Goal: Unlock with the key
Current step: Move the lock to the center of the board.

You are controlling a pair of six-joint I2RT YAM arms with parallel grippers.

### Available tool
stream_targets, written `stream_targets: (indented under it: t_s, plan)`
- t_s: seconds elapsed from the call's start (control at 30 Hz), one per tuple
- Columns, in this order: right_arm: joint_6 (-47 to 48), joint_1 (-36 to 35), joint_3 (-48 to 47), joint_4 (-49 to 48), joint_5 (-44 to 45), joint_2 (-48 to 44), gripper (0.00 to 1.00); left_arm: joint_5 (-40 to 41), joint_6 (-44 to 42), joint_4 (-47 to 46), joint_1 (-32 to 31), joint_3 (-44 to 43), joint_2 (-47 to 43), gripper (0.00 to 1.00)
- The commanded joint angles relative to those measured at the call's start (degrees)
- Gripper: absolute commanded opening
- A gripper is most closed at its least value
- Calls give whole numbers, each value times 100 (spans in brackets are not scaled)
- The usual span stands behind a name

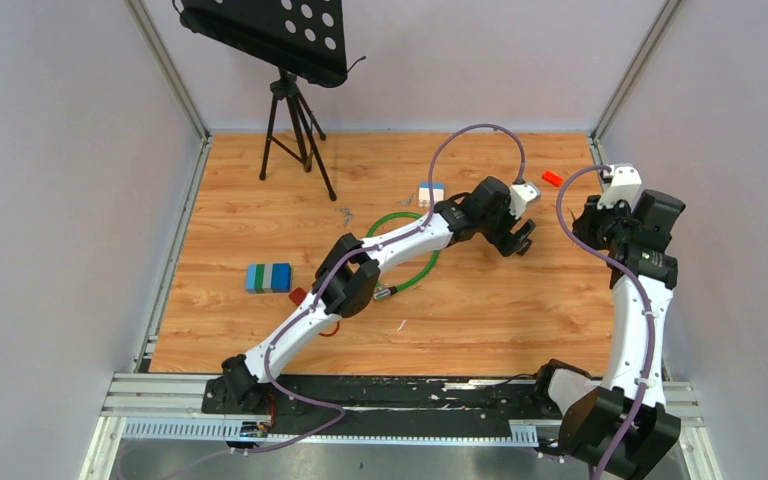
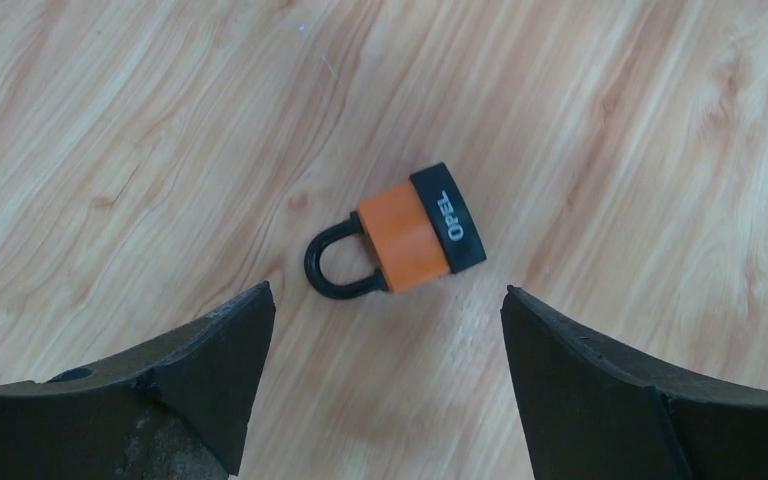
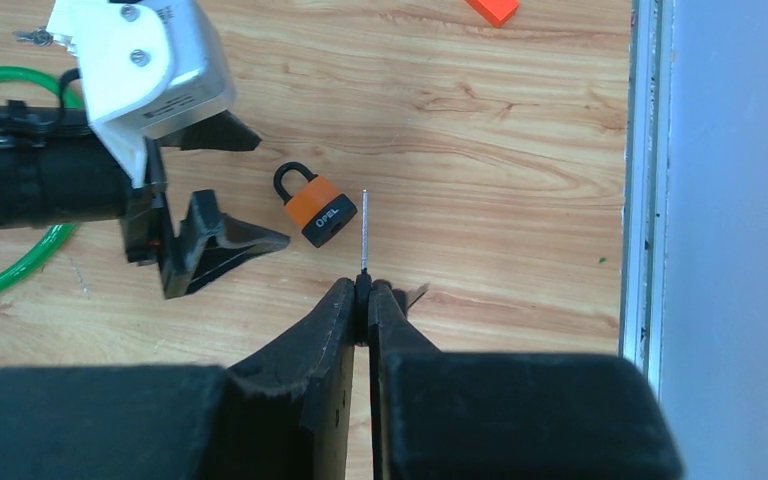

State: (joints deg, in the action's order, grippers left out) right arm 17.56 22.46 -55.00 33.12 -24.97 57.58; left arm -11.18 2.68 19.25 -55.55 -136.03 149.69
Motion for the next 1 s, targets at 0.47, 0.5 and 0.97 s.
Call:
stream_targets:
  t_s: [0.47,0.5,0.97]
  plan:
    - [-69,223,120,-202,-721,-32,0,685,729,-556,-262,-1271,985,84]
    - [-69,230,117,-197,-752,-39,0,732,726,-533,-278,-1328,1030,83]
    - [27,278,130,-139,-1061,-100,0,1033,619,-350,-415,-1346,1269,69]
